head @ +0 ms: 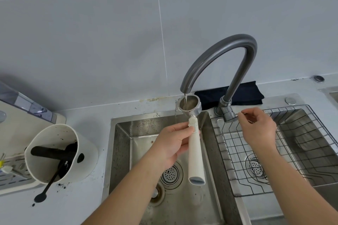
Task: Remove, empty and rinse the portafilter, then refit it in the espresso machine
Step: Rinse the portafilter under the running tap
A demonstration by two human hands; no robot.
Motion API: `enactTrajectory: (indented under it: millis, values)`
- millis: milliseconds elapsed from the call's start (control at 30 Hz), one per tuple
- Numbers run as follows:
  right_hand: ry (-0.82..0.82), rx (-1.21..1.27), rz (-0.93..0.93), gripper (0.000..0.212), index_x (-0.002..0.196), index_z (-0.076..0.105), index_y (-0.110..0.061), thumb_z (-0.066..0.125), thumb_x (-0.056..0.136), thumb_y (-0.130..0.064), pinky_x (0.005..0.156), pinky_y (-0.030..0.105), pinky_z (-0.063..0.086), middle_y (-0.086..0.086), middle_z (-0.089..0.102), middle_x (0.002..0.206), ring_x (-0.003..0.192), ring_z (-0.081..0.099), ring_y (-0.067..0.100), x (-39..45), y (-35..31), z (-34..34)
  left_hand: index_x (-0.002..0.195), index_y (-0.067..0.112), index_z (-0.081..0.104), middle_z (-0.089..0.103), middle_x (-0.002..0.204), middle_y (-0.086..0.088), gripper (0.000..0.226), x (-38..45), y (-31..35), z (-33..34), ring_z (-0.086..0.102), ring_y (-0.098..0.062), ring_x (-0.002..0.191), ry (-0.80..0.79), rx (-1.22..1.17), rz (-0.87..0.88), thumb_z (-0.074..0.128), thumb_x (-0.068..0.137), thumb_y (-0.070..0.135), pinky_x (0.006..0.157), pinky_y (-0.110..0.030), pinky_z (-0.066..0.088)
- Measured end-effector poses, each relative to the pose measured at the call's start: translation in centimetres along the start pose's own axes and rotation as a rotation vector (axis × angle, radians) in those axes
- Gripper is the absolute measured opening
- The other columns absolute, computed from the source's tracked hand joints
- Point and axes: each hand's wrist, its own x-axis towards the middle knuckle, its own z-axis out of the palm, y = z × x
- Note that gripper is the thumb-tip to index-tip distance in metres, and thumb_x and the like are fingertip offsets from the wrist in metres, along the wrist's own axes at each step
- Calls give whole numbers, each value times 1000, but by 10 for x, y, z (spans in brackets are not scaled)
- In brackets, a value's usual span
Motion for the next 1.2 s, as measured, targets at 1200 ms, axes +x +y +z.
enactTrajectory:
  millis: [1200]
  values:
    - [-4, 20, 26, 13, 103, 67, -19, 67, 92, -27, 60, 19, 46, -4, 69, 92, 82, 63, 6, -2, 1, 2, 105, 34, 70, 76, 96, 8, 32, -21, 11, -31, 69, -5, 81, 193, 395, 271, 68, 85, 8, 64, -18, 50]
